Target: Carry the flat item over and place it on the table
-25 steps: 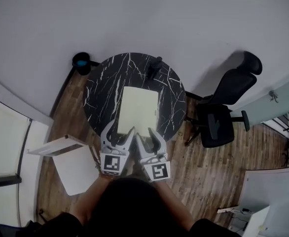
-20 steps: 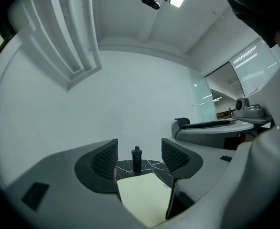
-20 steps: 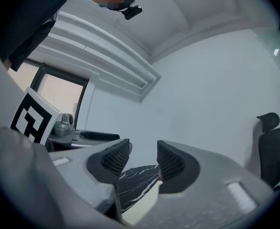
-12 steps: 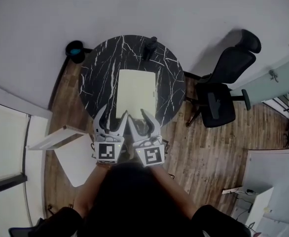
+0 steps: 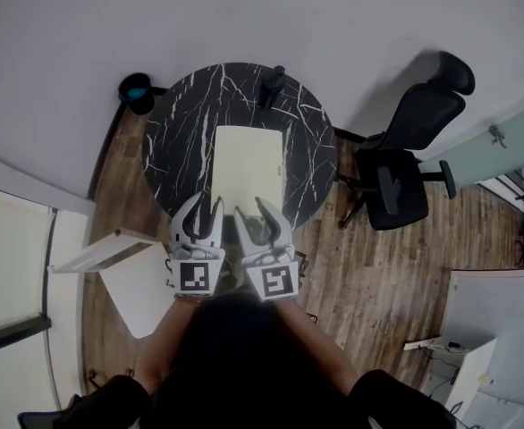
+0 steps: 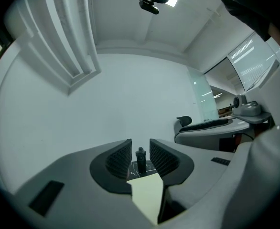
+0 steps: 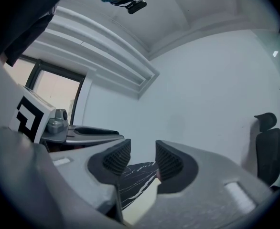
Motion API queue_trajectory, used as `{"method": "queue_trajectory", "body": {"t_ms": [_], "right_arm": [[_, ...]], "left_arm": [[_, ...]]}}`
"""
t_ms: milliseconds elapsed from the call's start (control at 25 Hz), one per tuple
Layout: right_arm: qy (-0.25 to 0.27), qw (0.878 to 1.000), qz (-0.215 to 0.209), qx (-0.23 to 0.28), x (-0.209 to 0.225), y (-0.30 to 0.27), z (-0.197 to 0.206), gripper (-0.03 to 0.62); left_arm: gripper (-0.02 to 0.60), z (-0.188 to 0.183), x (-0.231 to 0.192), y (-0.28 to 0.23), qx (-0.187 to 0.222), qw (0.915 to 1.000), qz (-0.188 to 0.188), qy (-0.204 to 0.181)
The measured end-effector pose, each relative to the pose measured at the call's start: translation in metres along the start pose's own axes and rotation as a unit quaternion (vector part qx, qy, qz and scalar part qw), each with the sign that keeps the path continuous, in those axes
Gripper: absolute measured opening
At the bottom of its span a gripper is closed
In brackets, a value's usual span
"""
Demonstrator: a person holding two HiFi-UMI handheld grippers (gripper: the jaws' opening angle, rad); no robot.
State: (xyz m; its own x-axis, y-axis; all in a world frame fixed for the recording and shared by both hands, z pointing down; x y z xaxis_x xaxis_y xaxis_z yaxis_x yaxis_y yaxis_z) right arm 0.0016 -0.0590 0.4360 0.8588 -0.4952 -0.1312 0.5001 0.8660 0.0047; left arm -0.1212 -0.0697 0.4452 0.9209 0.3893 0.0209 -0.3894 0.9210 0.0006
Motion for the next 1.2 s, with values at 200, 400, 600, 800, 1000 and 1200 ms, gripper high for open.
{"method": "queue_trajectory", "body": {"t_ms": [200,400,600,800,1000,1200], "right_arm": [[-0.003,1.0,0.0,0.004,0.0003,-0.0012,-0.0002,0.149],[0.002,1.0,0.0,0.006,-0.0002,-0.0017,-0.0001,0.126],[-0.003,1.0,-0.001,0.009,-0.0007,-0.0007,0.0001,0.067],[0.002,1.0,-0.011,0.0,-0.0026,-0.001,0.0018,0.064],[-0.001,1.0,-0.012,0.003,-0.0031,-0.0045,0.0015,0.021],[-0.002,1.0,-0.02,0.002,-0.0056,-0.0071,0.0028,0.005]], "left_arm": [[0.112,0.0023,0.0016,-0.0006,-0.008,1.0,0.004,0.002],[0.112,0.0042,0.0012,0.0,-0.011,0.9998,0.009,-0.013],[0.112,0.0052,0.0016,-0.001,-0.013,0.9999,0.005,0.005],[0.098,0.0062,0.001,-0.0008,-0.013,0.9999,0.006,-0.006],[0.077,0.0072,-0.0004,-0.0033,-0.013,0.9999,0.005,-0.004],[0.034,0.0078,-0.0022,-0.0043,-0.012,0.9999,0.005,0.006]]}}
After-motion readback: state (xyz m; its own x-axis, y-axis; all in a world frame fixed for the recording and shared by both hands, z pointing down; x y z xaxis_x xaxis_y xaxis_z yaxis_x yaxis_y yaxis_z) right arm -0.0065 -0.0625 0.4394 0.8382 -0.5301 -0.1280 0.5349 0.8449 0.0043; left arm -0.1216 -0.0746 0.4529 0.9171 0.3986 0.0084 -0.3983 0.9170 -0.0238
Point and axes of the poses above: the fingertips, and each gripper's own axes: y backward along the fingers, x to its right, z out of its underside, the point moved 7 cm from there along y, backward along the fingers, and after that the axes turned 2 degrees about y, right-handed, at the moved point
